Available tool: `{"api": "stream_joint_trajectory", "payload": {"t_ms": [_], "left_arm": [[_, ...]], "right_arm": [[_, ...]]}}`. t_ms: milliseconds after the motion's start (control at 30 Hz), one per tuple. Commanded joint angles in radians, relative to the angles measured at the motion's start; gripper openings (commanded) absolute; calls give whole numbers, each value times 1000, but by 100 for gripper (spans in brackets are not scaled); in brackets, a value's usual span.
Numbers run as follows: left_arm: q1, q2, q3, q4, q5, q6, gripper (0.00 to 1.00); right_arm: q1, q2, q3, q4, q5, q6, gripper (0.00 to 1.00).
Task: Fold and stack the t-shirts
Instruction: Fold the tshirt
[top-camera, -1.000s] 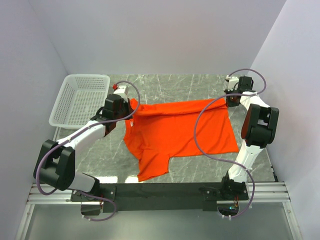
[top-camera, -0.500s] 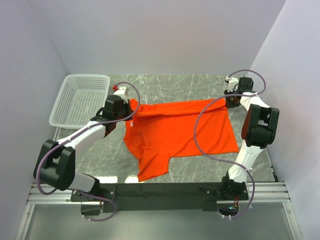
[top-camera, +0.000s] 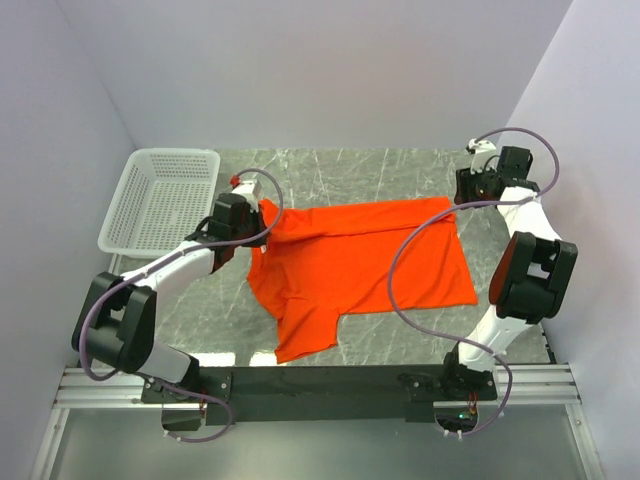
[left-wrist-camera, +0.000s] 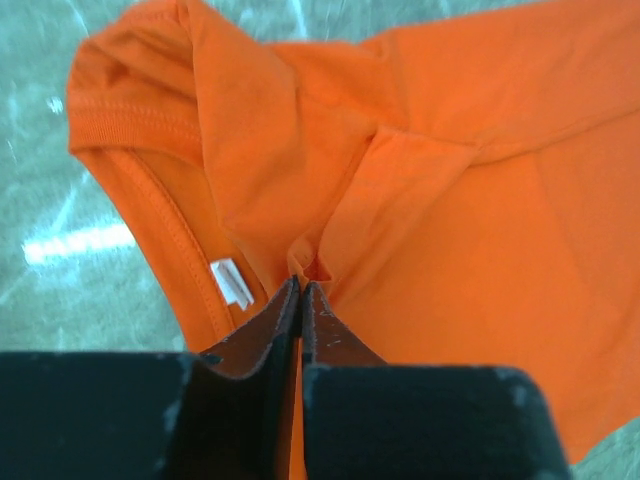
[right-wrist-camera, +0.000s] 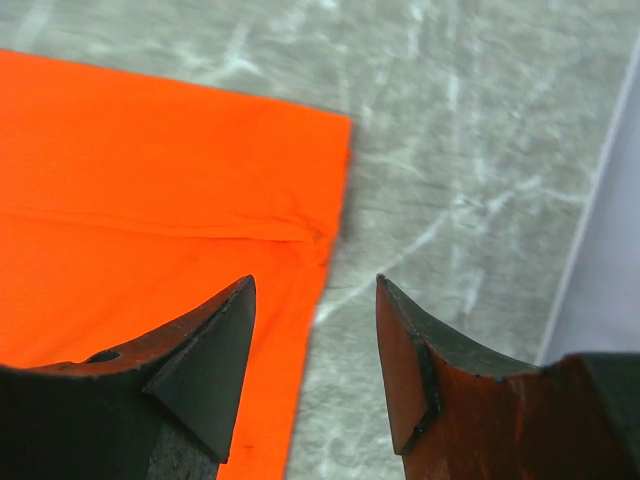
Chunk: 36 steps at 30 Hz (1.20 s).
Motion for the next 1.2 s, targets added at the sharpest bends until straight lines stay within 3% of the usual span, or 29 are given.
{"api": "stream_joint_trajectory", "payload": {"t_ms": [0,133,300,433,500,1167], "left_arm": [[-4,28,23,-56,18,-19,10],[-4,37,26,-84,17,-31,26],[-4,-10,26,-87,-1,-39,38],[-4,-59,32,-79,-29,-28,56],[-1,-62,50,-76,-26,-25,59],[0,396,412,-217,230,-6,51]], "right_arm": [[0,-55,-22,-48,-114,28,59],[2,-69,-33,-77,-192,58,59],[2,-98,-73,-93,-250,100,59],[3,-128,-134,-73,-290,140,59],[5,-141,-153,-61,-311,163,59],[19,-182,-285,13,-342,216,59]]}}
